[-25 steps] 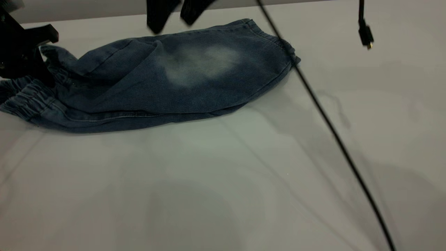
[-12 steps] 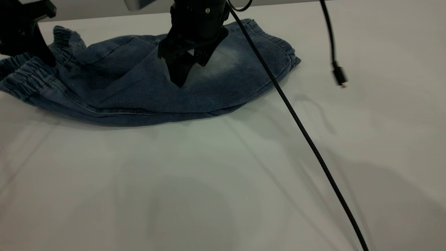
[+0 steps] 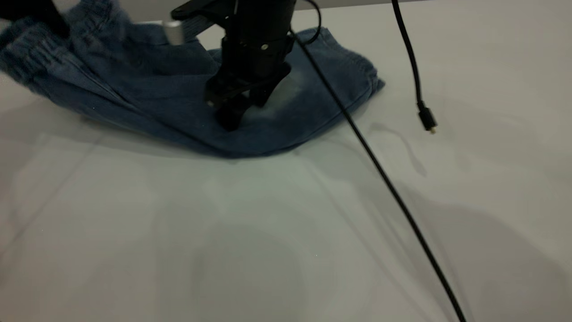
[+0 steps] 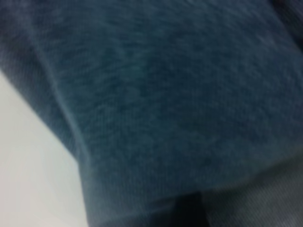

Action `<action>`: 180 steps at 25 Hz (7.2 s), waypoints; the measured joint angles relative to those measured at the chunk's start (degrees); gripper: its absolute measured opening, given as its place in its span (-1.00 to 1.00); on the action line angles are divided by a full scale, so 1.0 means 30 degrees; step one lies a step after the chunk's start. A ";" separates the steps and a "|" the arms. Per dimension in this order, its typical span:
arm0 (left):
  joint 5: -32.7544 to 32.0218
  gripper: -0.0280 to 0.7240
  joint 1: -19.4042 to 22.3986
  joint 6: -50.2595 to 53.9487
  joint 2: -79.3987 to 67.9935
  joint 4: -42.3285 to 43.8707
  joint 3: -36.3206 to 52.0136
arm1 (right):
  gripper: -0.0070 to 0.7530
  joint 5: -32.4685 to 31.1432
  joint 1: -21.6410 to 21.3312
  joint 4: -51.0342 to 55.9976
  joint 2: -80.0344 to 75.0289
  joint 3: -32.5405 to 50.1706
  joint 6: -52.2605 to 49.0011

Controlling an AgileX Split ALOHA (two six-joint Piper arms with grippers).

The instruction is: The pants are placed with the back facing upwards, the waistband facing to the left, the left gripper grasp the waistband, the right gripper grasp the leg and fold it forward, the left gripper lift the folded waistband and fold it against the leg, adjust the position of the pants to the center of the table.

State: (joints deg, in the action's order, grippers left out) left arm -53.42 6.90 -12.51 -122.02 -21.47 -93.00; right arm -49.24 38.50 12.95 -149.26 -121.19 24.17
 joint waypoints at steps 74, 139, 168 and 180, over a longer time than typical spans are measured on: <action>-0.4605 -0.70 -0.6336 -0.2650 -0.0018 -0.2992 -0.7014 | 0.23 -0.6966 -0.7584 -0.4048 -0.0700 -1.1378 -0.3505; -0.5560 0.45 -1.1697 -0.0457 -0.4485 0.4218 -1.0774 | 0.23 -0.6942 -1.0361 -0.1652 0.6670 -1.1361 -0.5178; -0.5714 0.45 -1.1735 -0.1179 -0.9865 0.8113 -1.0759 | 0.23 -0.6924 -1.0361 0.0258 1.4030 -0.9770 -0.5042; -0.5550 0.45 -1.1640 0.0381 -0.9338 0.8602 -1.0741 | 0.23 -0.6924 -1.0361 0.0277 1.4030 -0.9770 -0.5022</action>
State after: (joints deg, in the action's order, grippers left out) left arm -70.07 -28.02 -11.37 -150.03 4.33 -125.22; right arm -70.02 7.42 13.78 -107.17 -150.50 9.10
